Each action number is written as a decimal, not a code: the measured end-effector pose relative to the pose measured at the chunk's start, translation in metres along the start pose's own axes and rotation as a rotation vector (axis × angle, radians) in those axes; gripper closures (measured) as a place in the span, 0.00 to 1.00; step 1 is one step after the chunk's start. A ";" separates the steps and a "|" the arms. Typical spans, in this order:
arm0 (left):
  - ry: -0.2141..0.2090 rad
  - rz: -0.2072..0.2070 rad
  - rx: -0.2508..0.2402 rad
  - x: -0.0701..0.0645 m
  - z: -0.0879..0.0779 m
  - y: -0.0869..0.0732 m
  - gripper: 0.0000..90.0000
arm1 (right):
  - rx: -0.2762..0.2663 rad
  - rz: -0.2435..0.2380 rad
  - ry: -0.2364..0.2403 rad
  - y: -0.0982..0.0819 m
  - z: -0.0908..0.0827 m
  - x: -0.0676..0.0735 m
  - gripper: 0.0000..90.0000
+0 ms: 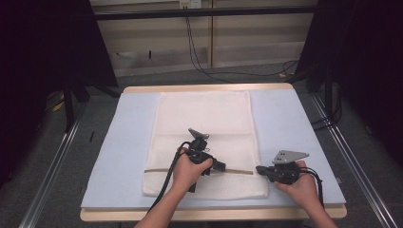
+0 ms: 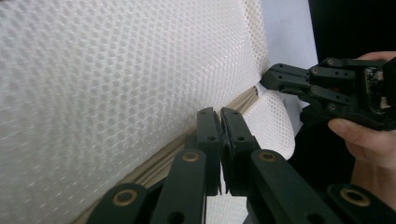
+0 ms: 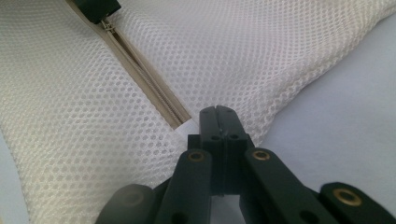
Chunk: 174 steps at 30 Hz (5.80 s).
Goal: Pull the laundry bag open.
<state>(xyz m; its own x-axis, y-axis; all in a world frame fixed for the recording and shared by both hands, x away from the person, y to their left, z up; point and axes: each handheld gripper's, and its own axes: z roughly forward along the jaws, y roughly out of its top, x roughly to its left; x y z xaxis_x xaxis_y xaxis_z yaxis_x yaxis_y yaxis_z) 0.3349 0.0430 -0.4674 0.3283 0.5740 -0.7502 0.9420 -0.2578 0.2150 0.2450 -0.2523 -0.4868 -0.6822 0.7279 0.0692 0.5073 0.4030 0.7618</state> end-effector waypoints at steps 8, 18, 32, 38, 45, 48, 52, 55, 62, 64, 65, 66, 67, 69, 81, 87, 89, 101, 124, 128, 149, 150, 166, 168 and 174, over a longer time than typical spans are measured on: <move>0.011 0.012 -0.002 0.004 -0.005 -0.001 0.97 | 0.003 0.001 -0.004 0.000 0.000 0.000 1.00; 0.007 0.006 0.003 0.008 -0.011 -0.002 0.97 | 0.003 0.002 0.002 0.000 0.000 0.000 1.00; 0.004 -0.005 -0.002 0.013 -0.018 -0.003 0.97 | 0.001 0.000 0.003 0.000 0.000 0.000 1.00; -0.010 -0.024 -0.004 0.013 -0.021 -0.003 0.97 | 0.002 -0.001 0.003 0.000 0.000 0.000 1.00; 0.004 -0.007 -0.002 0.015 -0.025 -0.004 0.97 | -0.001 0.006 0.005 0.000 0.000 0.000 1.00; 0.001 -0.008 -0.005 0.017 -0.027 -0.004 0.97 | 0.000 0.004 0.004 0.000 0.000 0.000 1.00; 0.002 -0.016 -0.005 0.020 -0.031 -0.005 0.97 | 0.002 0.004 0.005 0.000 0.000 0.000 1.00; 0.003 -0.016 -0.007 0.021 -0.032 -0.006 0.97 | 0.004 0.004 0.005 0.000 0.000 0.000 1.00; 0.007 -0.022 -0.019 0.023 -0.036 -0.007 0.97 | 0.004 0.004 0.004 0.000 0.000 0.000 1.00; 0.017 -0.018 -0.016 0.025 -0.039 -0.007 0.97 | 0.003 0.004 0.005 0.000 0.000 0.000 1.00; 0.009 -0.022 -0.019 0.025 -0.039 -0.007 0.97 | 0.003 0.004 0.005 0.000 0.000 0.000 1.00; 0.010 -0.018 -0.018 0.025 -0.040 -0.008 0.97 | 0.003 0.004 0.005 0.000 0.000 0.000 1.00; 0.018 -0.023 -0.020 0.024 -0.040 -0.008 0.97 | 0.004 0.005 0.005 0.000 0.000 0.000 1.00; 0.011 -0.014 -0.018 0.025 -0.041 -0.008 0.97 | 0.003 0.004 0.004 0.000 0.000 0.000 1.00; 0.011 -0.023 -0.018 0.029 -0.050 -0.010 0.97 | 0.002 0.007 0.005 0.000 0.000 0.000 1.00; 0.015 -0.029 -0.027 0.033 -0.056 -0.011 0.97 | 0.001 0.010 0.004 0.000 0.000 0.000 1.00; 0.018 -0.030 -0.035 0.034 -0.058 -0.012 0.97 | 0.001 0.010 0.004 0.000 0.000 0.000 1.00; 0.016 -0.036 -0.043 0.040 -0.067 -0.015 0.97 | 0.000 0.012 0.004 0.000 0.000 0.000 1.00; 0.026 -0.056 -0.062 0.048 -0.085 -0.016 0.97 | -0.001 0.012 0.004 0.000 0.000 0.000 1.00; 0.024 -0.056 -0.063 0.052 -0.090 -0.017 0.97 | -0.001 0.012 0.004 0.000 0.000 0.000 1.00; 0.034 -0.065 -0.073 0.056 -0.098 -0.018 0.97 | 0.000 0.014 0.006 0.000 0.000 -0.001 1.00; 0.039 -0.068 -0.079 0.056 -0.099 -0.018 0.97 | 0.001 0.015 0.006 0.000 0.000 -0.001 1.00; 0.034 -0.069 -0.084 0.062 -0.105 -0.021 0.97 | 0.001 0.018 0.015 0.000 0.000 -0.002 1.00; 0.029 -0.071 -0.079 0.063 -0.105 -0.021 0.97 | 0.001 0.019 0.011 0.000 0.000 -0.002 1.00; 0.027 -0.078 -0.087 0.063 -0.104 -0.021 0.97 | 0.000 0.022 0.014 0.000 0.000 -0.002 1.00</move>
<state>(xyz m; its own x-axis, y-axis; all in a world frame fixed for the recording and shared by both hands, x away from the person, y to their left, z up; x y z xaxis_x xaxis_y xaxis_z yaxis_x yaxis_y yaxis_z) 0.3431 0.1659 -0.4541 0.2544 0.6110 -0.7496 0.9669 -0.1439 0.2108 0.2469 -0.2540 -0.4872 -0.6780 0.7289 0.0951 0.5225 0.3869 0.7598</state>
